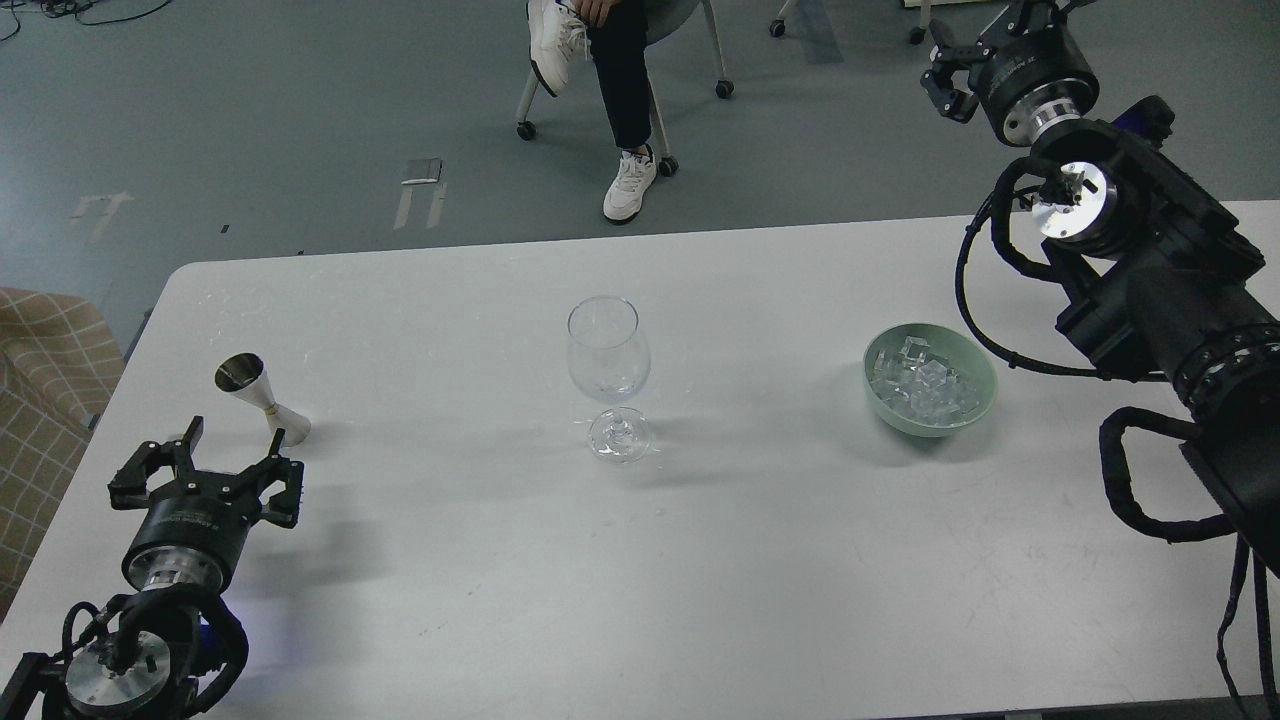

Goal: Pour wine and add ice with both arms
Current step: 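Lower the left gripper onto the silver jigger and close around it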

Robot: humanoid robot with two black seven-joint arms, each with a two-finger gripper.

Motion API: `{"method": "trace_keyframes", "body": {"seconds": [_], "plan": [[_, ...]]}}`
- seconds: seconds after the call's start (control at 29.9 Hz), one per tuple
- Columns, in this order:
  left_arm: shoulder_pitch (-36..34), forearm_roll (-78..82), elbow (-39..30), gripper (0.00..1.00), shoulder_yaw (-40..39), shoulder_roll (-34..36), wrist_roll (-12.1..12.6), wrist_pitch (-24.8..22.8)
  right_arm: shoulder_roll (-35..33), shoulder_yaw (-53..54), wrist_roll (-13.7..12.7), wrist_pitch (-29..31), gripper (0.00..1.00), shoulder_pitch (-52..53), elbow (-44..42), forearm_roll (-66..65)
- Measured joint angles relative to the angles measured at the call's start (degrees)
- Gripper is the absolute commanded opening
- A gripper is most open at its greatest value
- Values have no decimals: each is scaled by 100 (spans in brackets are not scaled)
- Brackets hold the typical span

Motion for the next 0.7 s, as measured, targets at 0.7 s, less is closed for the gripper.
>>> {"method": "trace_keyframes", "body": {"seconds": [0.7], "plan": [[-1376, -15, 1686, 71, 0, -210, 11, -84, -112, -9, 0, -2, 100, -77, 1, -4]]}}
